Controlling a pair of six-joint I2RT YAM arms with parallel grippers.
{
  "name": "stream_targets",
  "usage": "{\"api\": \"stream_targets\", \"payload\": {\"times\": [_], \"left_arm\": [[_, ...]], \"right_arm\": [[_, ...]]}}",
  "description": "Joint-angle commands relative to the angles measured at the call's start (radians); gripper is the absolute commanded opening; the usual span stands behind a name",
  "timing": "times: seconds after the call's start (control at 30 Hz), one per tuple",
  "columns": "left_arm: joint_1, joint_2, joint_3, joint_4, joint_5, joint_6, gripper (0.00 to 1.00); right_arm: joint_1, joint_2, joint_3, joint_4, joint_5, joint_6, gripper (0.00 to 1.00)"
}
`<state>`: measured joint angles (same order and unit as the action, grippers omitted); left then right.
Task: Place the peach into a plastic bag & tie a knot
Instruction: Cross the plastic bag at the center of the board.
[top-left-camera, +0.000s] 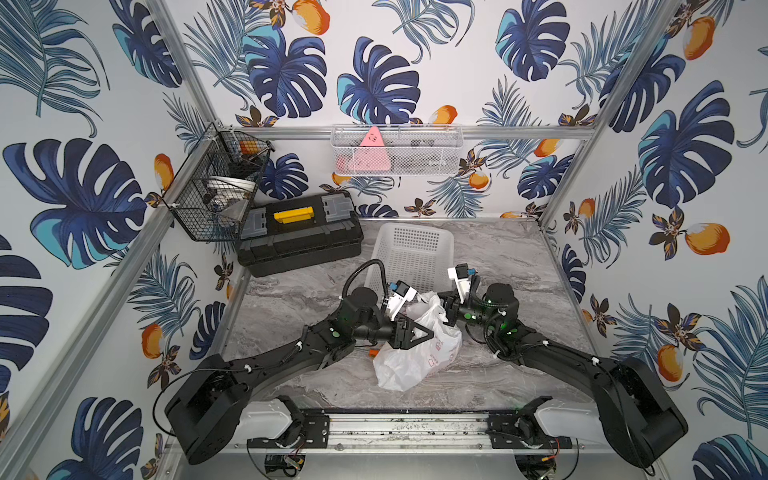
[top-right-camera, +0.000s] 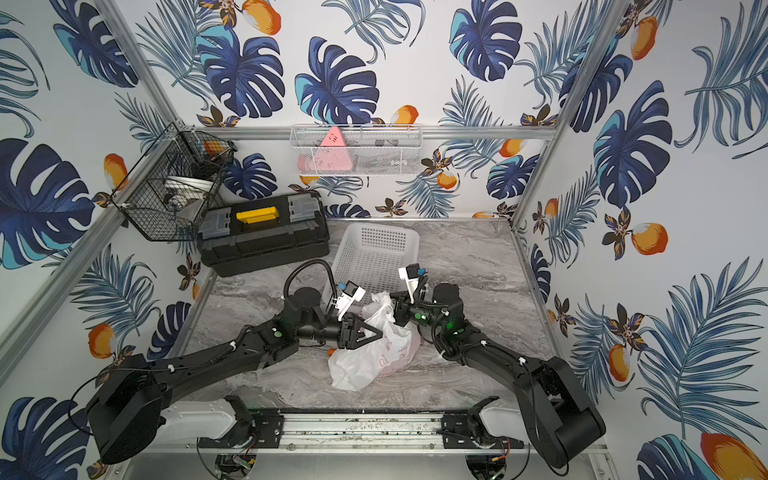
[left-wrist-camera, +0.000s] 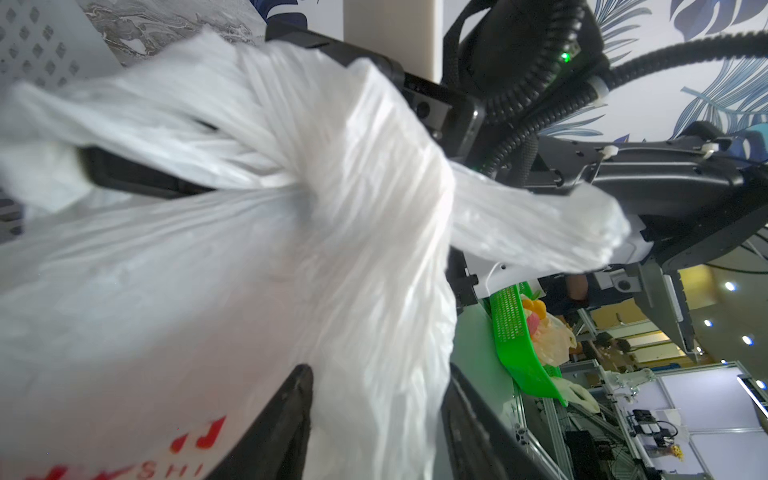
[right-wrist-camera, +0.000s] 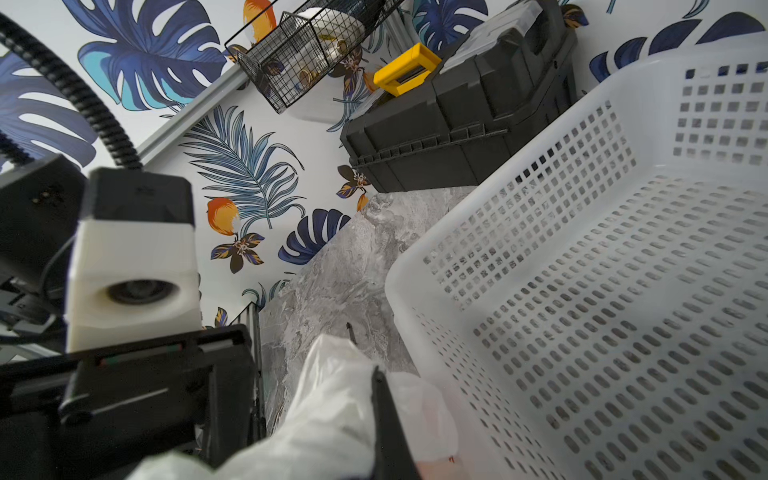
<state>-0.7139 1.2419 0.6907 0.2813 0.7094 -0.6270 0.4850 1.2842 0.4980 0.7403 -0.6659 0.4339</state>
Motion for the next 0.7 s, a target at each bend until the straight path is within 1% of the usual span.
{"api": "stream_targets", "payload": {"times": [0.0, 0.1, 0.23, 0.3, 0.37, 0.47, 0.53, 0.57, 0.67], "left_arm": [[0.016, -0.053, 0.052, -0.295, 0.017, 0.160, 0.54], [0.055, -0.070, 0.101, -0.476, 0.006, 0.234, 0.55], [0.120, -0.054, 0.216, -0.748, -0.015, 0.354, 0.55], [0.145, -0.079, 0.240, -0.790, 0.005, 0.388, 0.55], [0.171, -0.120, 0.228, -0.748, 0.027, 0.374, 0.55], [0.235, -0.153, 0.163, -0.550, 0.084, 0.275, 0.50], [0.248, -0.107, 0.159, -0.437, 0.114, 0.231, 0.43], [0.247, -0.078, 0.172, -0.410, 0.122, 0.233, 0.42], [0.244, -0.014, 0.197, -0.320, 0.140, 0.216, 0.44]], "right_arm": [[-0.004, 0.005, 0.005, 0.090, -0.058, 0.014, 0.00], [-0.003, 0.002, 0.008, 0.080, -0.058, 0.021, 0.00], [-0.003, -0.010, 0.023, 0.038, -0.052, 0.019, 0.00], [-0.003, -0.019, 0.031, 0.007, -0.041, 0.010, 0.00], [-0.003, -0.025, 0.035, -0.007, -0.043, 0.009, 0.00], [-0.004, -0.027, 0.051, -0.045, -0.068, 0.003, 0.00], [-0.003, -0.034, 0.057, -0.077, -0.080, -0.005, 0.00], [-0.003, -0.039, 0.060, -0.091, -0.087, -0.009, 0.00], [0.001, -0.054, 0.071, -0.143, -0.092, -0.017, 0.00]]}}
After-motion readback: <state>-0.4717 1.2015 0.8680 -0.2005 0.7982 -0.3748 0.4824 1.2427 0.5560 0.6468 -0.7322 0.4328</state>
